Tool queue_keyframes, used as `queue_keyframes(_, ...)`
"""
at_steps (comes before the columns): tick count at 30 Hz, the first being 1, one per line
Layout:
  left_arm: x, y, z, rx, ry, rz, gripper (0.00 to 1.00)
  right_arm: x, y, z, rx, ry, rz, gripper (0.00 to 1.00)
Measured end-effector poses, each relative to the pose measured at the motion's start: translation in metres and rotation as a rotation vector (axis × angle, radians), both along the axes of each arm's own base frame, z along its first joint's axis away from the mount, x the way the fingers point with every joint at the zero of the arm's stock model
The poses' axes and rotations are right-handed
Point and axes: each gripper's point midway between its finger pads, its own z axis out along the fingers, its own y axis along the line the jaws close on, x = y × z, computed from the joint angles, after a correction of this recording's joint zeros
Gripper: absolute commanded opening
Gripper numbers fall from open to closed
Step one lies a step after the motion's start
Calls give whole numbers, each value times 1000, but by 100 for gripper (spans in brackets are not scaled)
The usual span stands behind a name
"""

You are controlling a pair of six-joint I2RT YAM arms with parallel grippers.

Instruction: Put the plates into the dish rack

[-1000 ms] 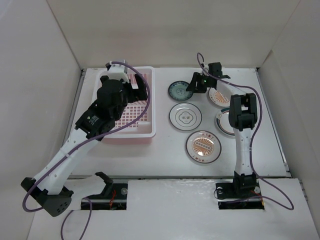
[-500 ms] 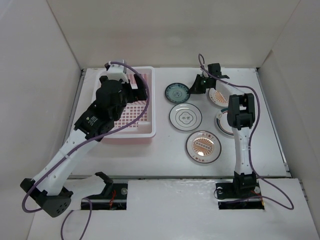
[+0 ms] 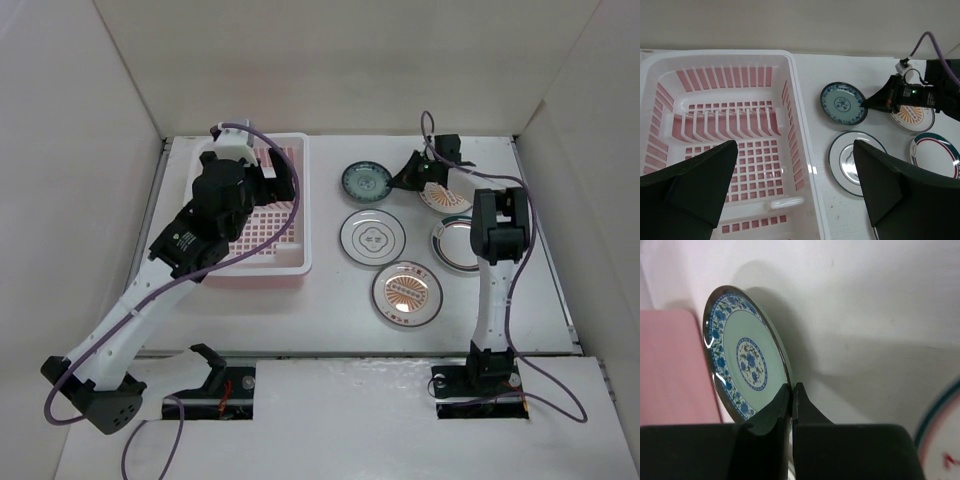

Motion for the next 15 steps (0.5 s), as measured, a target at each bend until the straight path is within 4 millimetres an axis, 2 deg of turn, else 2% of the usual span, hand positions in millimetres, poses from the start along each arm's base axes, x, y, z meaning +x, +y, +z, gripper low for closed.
queue_keyframes(2,1,-1,-2,2,5,-2,100,6,-10,15,27,-24,-50,0)
queue_keyframes(4,3,-3,-4,6,11,-6,100,16,-19,39,51,-81,-89,0)
queue_keyframes(6,4,-5,-7,9,16,-8,100,23,-24,71,75,-152,-114,0)
queue_keyframes(9,7,-7,-9,10,22,-9,100,28,-24,132,112,-287,-117,0)
queue_keyframes(11,12,-11,-15,15,33,-9,100,23,-19,169,129,-376,-90,0)
queue_keyframes(12,14,-13,-18,18,42,-10,100,14,-14,192,133,-429,-64,0)
queue_keyframes(15,26,-21,-33,28,85,-30,100,-10,-2,221,124,-508,-9,0)
